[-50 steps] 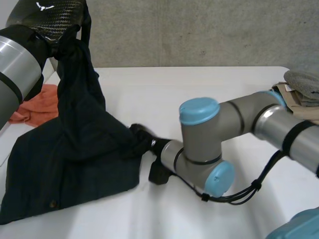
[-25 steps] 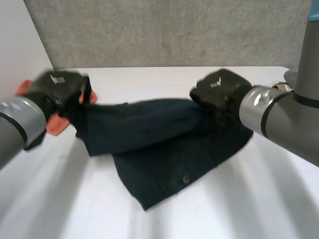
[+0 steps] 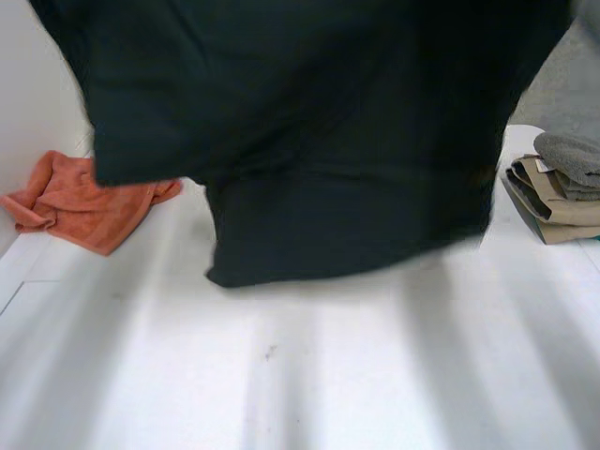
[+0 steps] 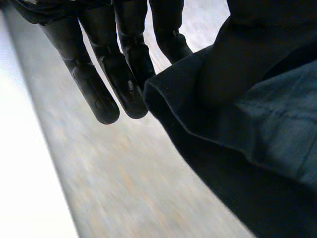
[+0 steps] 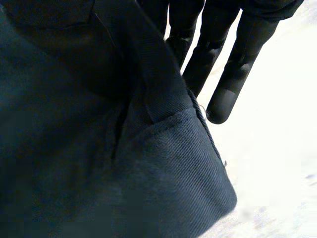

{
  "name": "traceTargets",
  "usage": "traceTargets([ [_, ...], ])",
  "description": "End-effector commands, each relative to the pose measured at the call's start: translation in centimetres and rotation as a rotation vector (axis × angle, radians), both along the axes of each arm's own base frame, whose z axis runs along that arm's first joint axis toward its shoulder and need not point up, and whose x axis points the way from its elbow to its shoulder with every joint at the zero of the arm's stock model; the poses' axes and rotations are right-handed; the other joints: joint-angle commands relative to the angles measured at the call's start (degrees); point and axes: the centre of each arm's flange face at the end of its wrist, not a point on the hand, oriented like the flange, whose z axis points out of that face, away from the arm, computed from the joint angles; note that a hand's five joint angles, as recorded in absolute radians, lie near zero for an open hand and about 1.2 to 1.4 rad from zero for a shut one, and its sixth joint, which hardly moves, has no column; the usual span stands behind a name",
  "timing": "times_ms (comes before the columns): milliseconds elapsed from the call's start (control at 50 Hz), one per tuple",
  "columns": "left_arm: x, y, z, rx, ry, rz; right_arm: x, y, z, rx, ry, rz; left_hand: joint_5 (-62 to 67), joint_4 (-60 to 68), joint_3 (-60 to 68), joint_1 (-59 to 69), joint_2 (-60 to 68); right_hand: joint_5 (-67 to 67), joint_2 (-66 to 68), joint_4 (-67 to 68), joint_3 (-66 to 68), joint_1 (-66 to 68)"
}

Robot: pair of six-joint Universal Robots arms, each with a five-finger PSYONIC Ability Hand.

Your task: Fold the laundry.

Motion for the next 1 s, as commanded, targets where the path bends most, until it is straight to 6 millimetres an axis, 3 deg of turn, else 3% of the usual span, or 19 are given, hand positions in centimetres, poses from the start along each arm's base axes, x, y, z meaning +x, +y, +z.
traceTargets([
  [20, 1.1, 1.9, 3.0, -0.084, 0.024, 0.019, -1.1, 3.0, 2.7, -0.085, -0.031, 0.03, 13.0, 11.0, 11.6, 13.7, 11.3, 12.7, 12.3, 11.4, 11.8, 17.0],
  [200, 1.1, 2.9, 4.9, -0.14, 0.041, 0.007, -1.7, 5.1, 4.4, -0.13, -0.054, 0.043, 13.0, 11.0, 11.6, 13.7, 11.3, 12.7, 12.3, 11.4, 11.8, 17.0],
  [260, 0.8, 1.8, 5.0, -0.135, 0.038, 0.007, -1.5, 4.9, 4.6, -0.133, -0.057, 0.047, 13.0, 11.0, 11.6, 13.7, 11.3, 12.7, 12.3, 11.4, 11.8, 17.0],
  [340, -0.3, -1.9, 3.4, -0.071, 0.015, 0.01, -0.5, 2.7, 3.1, -0.084, -0.033, 0.043, 13.0, 11.0, 11.6, 13.7, 11.3, 12.7, 12.3, 11.4, 11.8, 17.0],
  [420, -1.6, -6.0, 0.9, 0.008, -0.008, 0.009, 1.1, -0.8, 0.1, 0.009, -0.004, 0.044, 13.0, 11.0, 11.6, 13.7, 11.3, 12.7, 12.3, 11.4, 11.8, 17.0],
  [440, -2.1, -7.9, -0.4, 0.041, -0.023, 0.011, 1.9, -2.4, -1.5, 0.054, 0.01, 0.044, 13.0, 11.0, 11.6, 13.7, 11.3, 12.7, 12.3, 11.4, 11.8, 17.0],
  [500, -3.0, -10.8, -2.6, 0.074, -0.042, 0.016, 3.2, -4.8, -4.2, 0.115, 0.034, 0.043, 13.0, 11.0, 11.6, 13.7, 11.3, 12.7, 12.3, 11.4, 11.8, 17.0],
  [520, -3.6, -12.7, -4.2, 0.092, -0.057, 0.02, 4.1, -6.5, -6.1, 0.149, 0.044, 0.042, 13.0, 11.0, 11.6, 13.7, 11.3, 12.7, 12.3, 11.4, 11.8, 17.0],
  [580, -4.7, -15.5, -7.1, 0.116, -0.081, 0.017, 5.5, -9.2, -9.1, 0.175, 0.055, 0.031, 13.0, 11.0, 11.6, 13.7, 11.3, 12.7, 12.3, 11.4, 11.8, 17.0],
  [600, -5.4, -17.4, -9.1, 0.12, -0.098, 0.014, 6.3, -10.9, -11.0, 0.178, 0.05, 0.012, 13.0, 11.0, 11.6, 13.7, 11.3, 12.7, 12.3, 11.4, 11.8, 17.0],
  [700, -7.9, -22.1, -15.3, 0.096, -0.158, -0.011, 8.8, -15.6, -17.3, 0.146, 0.028, -0.039, 13.0, 11.0, 11.6, 13.7, 11.3, 12.7, 12.3, 11.4, 11.8, 17.0],
  [720, -8.3, -22.8, -16.1, 0.079, -0.167, -0.014, 9.2, -16.2, -18.2, 0.127, 0.027, -0.04, 13.0, 11.0, 11.6, 13.7, 11.3, 6.3, 6.0, 5.1, 5.5, 10.6],
  [740, -8.9, -23.8, -17.3, 0.048, -0.189, -0.01, 10.0, -17.2, -20.2, 0.09, 0.029, -0.044, 1.2, -0.8, -0.2, 1.9, -0.5, -38.2, -38.5, -39.5, -39.1, -33.9],
  [760, -9.1, -24.3, -18.2, 0.051, -0.202, 0.0, 10.3, -17.6, -21.0, 0.068, 0.031, -0.051, -17.4, -19.4, -18.8, -16.7, -19.2, -57.3, -57.7, -58.6, -58.2, -53.0],
  [800, -9.4, -24.7, -18.9, 0.06, -0.218, 0.04, 11.0, -18.4, -22.0, -0.005, 0.037, -0.087, -57.0, -59.0, -58.4, -56.3, -58.7, -57.3, -57.7, -58.6, -58.2, -53.0],
  [920, -8.2, -23.8, -18.7, 0.145, -0.193, 0.135, 9.9, -18.4, -21.3, 0.023, -0.004, -0.143, -57.0, -59.0, -58.4, -56.3, -58.7, -57.3, -57.7, -58.6, -58.2, -53.0],
  [1000, -6.7, -21.6, -18.0, 0.2, -0.191, 0.158, 7.7, -17.1, -19.7, 0.162, -0.013, -0.097, -57.0, -59.0, -58.4, -56.3, -58.7, -57.3, -57.7, -58.6, -58.2, -53.0],
])
